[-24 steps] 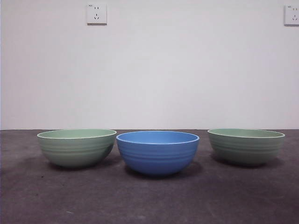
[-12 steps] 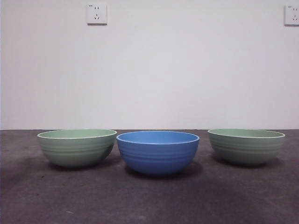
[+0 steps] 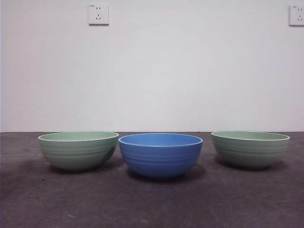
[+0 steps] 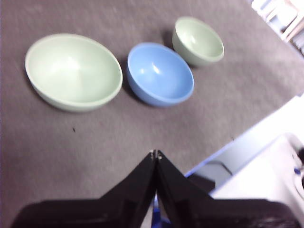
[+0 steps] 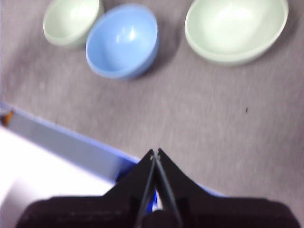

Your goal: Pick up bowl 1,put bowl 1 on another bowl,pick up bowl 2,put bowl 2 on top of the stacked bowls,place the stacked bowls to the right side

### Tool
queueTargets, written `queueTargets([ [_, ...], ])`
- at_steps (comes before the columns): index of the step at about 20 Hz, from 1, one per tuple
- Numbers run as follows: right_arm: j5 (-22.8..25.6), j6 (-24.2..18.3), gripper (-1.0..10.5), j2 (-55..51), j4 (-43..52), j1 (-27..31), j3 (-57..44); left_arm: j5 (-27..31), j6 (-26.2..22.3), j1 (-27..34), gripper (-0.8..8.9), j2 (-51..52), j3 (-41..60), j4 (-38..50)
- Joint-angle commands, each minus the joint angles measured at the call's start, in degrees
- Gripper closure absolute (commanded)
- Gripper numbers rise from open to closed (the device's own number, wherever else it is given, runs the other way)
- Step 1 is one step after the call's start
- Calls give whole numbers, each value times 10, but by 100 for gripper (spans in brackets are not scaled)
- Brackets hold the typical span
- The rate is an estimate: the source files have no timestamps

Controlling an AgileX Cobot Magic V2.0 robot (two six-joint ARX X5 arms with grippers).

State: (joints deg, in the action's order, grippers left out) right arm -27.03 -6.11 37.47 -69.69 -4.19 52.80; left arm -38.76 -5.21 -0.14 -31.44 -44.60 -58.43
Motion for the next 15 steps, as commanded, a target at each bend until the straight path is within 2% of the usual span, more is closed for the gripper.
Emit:
queueTargets([
  [1, -1, -40, 958, 8, -26, -6, 6, -4, -43, 0, 821, -4, -9, -27],
  [6, 0, -38, 936, 11, -28, -10, 6, -3, -40, -2, 795, -4, -9, -30],
  [7, 0, -37, 935, 11, -28, -10, 6, -3, -38, -2, 739, -4, -9, -30],
  [8, 0, -35, 904, 11, -28, -10, 6, -3, -38, -2, 627, -4, -9, -30],
  [11, 0, -11, 643, 12, -26, -10, 6, -3, -38, -2, 230, -4, -9, -30],
  [12, 0, -5, 525, 12, -26, -10, 6, -3, -38, -2, 170, -4, -9, -30],
  [13, 0, -3, 420, 12, -26, -10, 6, -3, -38, -2, 171, -4, -9, -30],
  [14, 0, -3, 352, 12, -25, -10, 6, -3, -38, -2, 172, -4, -9, -30],
  [15, 0, -2, 339, 12, -25, -10, 6, -3, -38, -2, 174, -4, -9, -30],
])
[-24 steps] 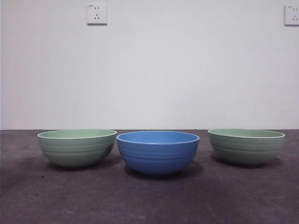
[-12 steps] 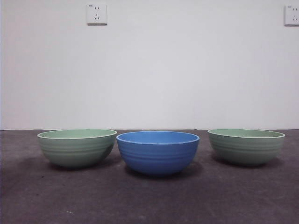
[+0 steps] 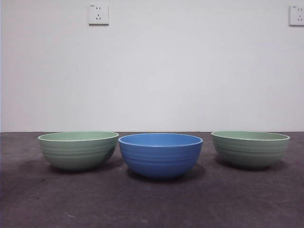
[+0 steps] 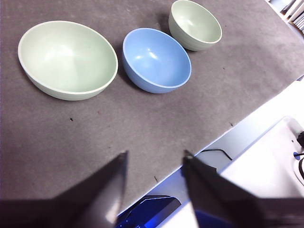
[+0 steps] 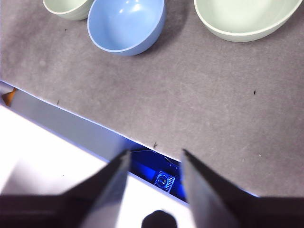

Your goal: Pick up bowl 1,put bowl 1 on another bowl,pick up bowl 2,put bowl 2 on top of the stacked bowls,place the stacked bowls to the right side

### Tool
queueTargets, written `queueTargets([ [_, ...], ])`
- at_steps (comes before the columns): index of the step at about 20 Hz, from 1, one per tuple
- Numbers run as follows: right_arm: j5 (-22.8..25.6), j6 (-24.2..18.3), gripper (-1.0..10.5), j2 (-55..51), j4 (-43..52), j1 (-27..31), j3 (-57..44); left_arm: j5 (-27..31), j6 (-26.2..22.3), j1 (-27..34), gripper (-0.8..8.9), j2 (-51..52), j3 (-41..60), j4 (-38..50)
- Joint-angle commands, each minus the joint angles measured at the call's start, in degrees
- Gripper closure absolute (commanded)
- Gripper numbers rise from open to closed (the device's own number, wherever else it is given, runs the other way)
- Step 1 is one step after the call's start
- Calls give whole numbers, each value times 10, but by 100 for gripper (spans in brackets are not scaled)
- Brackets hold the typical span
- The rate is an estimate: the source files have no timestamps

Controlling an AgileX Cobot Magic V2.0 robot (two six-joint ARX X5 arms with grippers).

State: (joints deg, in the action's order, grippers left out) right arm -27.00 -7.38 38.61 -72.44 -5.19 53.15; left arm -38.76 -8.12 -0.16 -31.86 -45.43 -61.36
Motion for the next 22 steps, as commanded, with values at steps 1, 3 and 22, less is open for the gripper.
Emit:
queueTargets([
  [1, -1, 12, 344, 0, 3, 0, 3, -3, -9, -2, 176, 0, -1, 0],
  [3, -1, 14, 344, 0, 4, 0, 3, -3, -9, -2, 176, 0, -1, 0],
  [22, 100, 110, 353, 164, 201, -1, 3, -3, -9, -2, 176, 0, -1, 0],
])
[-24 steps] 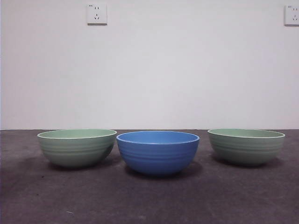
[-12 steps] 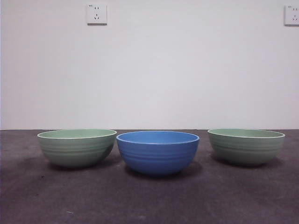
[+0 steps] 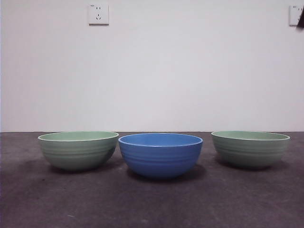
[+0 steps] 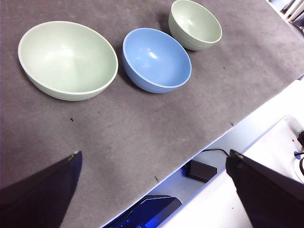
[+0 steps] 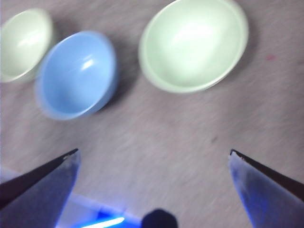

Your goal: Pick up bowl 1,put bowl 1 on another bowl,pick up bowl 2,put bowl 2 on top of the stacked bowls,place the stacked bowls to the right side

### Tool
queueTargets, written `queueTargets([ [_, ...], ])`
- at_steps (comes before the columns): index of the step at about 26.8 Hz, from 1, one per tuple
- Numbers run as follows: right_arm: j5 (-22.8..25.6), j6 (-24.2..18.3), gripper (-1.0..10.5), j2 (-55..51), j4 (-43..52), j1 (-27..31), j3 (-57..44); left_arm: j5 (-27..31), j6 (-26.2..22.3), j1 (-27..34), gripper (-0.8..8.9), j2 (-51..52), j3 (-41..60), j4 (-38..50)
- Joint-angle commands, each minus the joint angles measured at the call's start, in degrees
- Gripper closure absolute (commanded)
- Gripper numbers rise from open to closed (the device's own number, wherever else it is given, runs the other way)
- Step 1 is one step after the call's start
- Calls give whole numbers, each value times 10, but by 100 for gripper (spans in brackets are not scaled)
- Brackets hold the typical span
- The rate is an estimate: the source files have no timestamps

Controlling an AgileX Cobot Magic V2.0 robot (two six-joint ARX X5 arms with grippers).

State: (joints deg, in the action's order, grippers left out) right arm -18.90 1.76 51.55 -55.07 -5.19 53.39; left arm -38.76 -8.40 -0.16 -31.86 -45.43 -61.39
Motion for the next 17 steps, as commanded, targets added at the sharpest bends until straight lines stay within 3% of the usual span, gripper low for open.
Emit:
queueTargets([
  [1, 29, 19, 353, 57, 44, -1, 1, -3, -6, -2, 176, 0, -1, 0],
  [7, 45, 20, 362, 190, 134, -1, 4, -3, -6, -2, 176, 0, -1, 0],
  [12, 47, 32, 480, 276, 210, -1, 4, -3, -6, -2, 176, 0, -1, 0],
  [17, 89, 38, 480, 336, 261, -1, 4, -3, -6, -2, 176, 0, -1, 0],
])
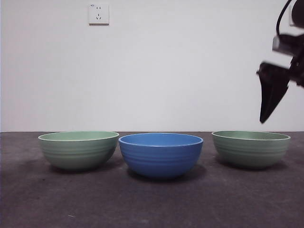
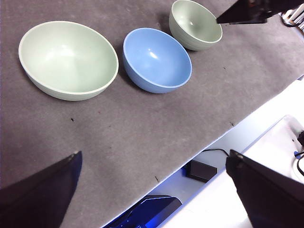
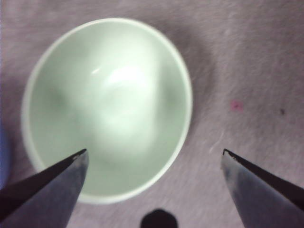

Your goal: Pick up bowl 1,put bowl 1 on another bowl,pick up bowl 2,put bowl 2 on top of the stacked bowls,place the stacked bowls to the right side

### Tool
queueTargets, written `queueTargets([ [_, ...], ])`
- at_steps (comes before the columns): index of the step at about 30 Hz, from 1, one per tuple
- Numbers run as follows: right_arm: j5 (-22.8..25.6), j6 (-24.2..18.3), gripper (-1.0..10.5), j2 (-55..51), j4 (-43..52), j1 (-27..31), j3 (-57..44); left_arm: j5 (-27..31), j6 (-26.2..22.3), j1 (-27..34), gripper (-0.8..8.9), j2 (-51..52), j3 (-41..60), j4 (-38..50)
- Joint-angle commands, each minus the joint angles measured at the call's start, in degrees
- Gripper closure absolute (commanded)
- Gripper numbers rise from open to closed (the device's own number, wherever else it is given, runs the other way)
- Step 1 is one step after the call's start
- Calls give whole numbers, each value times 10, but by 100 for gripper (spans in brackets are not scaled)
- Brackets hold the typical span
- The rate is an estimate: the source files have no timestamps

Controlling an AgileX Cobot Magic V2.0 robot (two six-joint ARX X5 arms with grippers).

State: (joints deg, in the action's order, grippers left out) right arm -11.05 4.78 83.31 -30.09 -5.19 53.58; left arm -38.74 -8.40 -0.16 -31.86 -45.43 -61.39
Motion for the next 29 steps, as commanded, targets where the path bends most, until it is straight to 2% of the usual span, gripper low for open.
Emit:
queueTargets([
  [1, 10, 8, 482, 27, 17, -1, 2, -3, -6, -2, 176, 0, -1, 0],
  [5, 10, 8, 609, 52, 37, -1, 2, -3, -6, -2, 176, 0, -1, 0],
  [8, 10, 9, 663, 66, 50, -1, 2, -3, -6, -2, 176, 0, -1, 0],
  [16, 10, 12, 953, 75, 65, -1, 2, -3, -6, -2, 176, 0, -1, 0],
  [29, 8, 18, 959, 33, 55, -4, 24, -3, -6, -2, 176, 0, -1, 0],
])
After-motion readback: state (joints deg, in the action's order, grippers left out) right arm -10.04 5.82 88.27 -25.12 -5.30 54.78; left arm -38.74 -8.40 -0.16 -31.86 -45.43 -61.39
